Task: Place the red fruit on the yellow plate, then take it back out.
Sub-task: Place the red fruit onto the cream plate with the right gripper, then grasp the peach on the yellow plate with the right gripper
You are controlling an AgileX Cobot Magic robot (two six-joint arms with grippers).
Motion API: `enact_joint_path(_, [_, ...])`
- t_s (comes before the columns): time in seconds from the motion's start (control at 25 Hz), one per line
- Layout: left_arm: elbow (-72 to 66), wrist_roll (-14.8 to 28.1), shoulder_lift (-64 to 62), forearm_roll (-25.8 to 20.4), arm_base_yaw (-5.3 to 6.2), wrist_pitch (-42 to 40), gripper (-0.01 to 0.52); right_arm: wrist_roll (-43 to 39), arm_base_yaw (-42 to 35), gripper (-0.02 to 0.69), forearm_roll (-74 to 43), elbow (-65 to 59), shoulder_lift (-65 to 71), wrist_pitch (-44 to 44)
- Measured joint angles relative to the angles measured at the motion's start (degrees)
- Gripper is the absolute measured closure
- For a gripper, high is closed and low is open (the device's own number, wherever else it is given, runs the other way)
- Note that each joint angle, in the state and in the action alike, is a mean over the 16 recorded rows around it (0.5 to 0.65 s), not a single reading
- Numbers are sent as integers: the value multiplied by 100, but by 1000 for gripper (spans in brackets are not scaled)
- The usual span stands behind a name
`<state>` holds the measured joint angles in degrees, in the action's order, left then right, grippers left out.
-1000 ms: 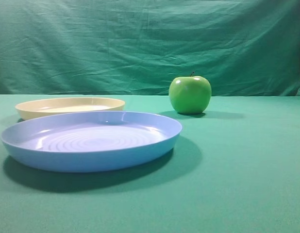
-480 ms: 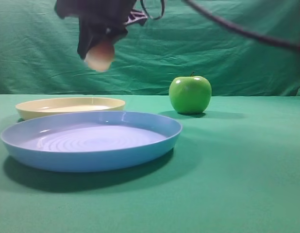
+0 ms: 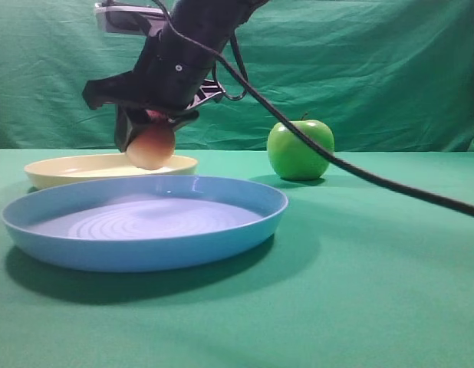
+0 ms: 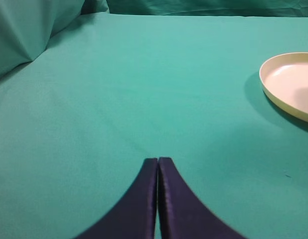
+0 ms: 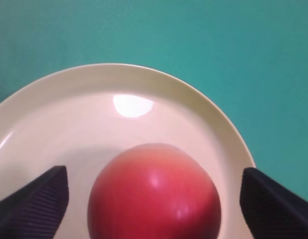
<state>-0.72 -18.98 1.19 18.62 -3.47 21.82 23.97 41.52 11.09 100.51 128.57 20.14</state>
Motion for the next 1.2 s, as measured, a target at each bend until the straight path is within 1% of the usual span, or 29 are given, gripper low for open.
enact_joint_path(0.04, [0, 0, 0, 0, 0, 0, 514, 0, 0, 81, -34, 0, -66, 92])
enact_joint_path(0.12, [0, 0, 0, 0, 0, 0, 514, 0, 0, 83, -114, 1, -230, 332])
enact_joint_path(0.2, [0, 0, 0, 0, 0, 0, 514, -1, 0, 121, -209, 2, -430, 643])
enact_joint_path(0.4, [0, 0, 0, 0, 0, 0, 514, -85, -1, 311, -465, 3, -1060, 1625])
enact_joint_path(0.6, [0, 0, 0, 0, 0, 0, 514, -354, -24, 510, -662, 5, -1730, 2636])
enact_joint_path(0.68, [0, 0, 0, 0, 0, 0, 514, -483, -45, 575, -712, 2, -1962, 2977])
enact_joint_path(0.76, [0, 0, 0, 0, 0, 0, 514, -616, -71, 625, -747, -20, -2188, 3252])
enact_joint_path(0.84, [0, 0, 0, 0, 0, 0, 514, -754, -97, 652, -768, -96, -2444, 3460])
enact_joint_path(0.92, [0, 0, 0, 0, 0, 0, 514, -902, -123, 662, -782, -204, -2713, 3619])
enact_joint_path(1.2, [0, 2, 0, 0, 0, 0, 514, -1439, -199, 665, -949, -677, -3702, 4141])
